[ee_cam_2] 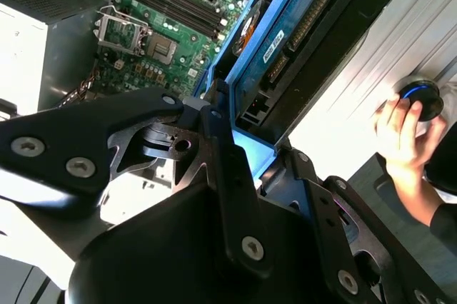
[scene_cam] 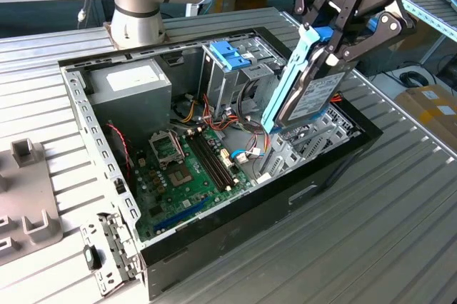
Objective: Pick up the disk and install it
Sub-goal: 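Pick up the disk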
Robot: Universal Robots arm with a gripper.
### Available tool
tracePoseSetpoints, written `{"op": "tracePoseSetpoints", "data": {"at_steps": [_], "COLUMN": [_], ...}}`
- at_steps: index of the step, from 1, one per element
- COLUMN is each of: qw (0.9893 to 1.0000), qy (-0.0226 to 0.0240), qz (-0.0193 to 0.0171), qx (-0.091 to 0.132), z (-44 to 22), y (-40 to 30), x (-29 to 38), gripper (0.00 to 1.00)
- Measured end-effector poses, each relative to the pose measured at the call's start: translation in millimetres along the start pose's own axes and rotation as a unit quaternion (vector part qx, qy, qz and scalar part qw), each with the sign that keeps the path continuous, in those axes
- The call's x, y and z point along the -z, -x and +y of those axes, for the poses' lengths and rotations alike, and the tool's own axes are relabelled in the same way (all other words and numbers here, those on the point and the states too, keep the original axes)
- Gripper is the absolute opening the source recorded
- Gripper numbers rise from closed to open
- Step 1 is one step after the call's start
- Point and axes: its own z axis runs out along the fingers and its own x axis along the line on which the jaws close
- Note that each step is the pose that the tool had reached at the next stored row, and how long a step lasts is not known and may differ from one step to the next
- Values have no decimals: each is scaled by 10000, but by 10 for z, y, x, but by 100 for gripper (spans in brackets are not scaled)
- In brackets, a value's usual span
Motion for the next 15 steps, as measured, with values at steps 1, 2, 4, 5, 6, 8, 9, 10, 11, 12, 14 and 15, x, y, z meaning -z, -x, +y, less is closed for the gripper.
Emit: {"op": "tracePoseSetpoints", "data": {"at_steps": [1,2,4,5,6,8,9,10,11,12,14,15], "qw": [10000,10000,10000,10000,10000,10000,10000,10000,10000,10000,10000,10000], "qy": [0,0,0,0,0,0,0,0,0,0,0,0], "qz": [0,0,0,0,0,0,0,-1,0,0,0,0], "qx": [0,0,0,0,0,0,0,0,-1,-1,0,0], "z": [-6,-12,-24,-29,-34,-47,-56,-62,-67,-73,-83,-88], "y": [0,0,0,-1,-1,0,-1,-1,-1,-2,-2,-3], "x": [0,0,0,0,0,0,0,0,0,0,0,0], "gripper": [37,37,37,37,37,37,37,37,37,37,37,37]}}
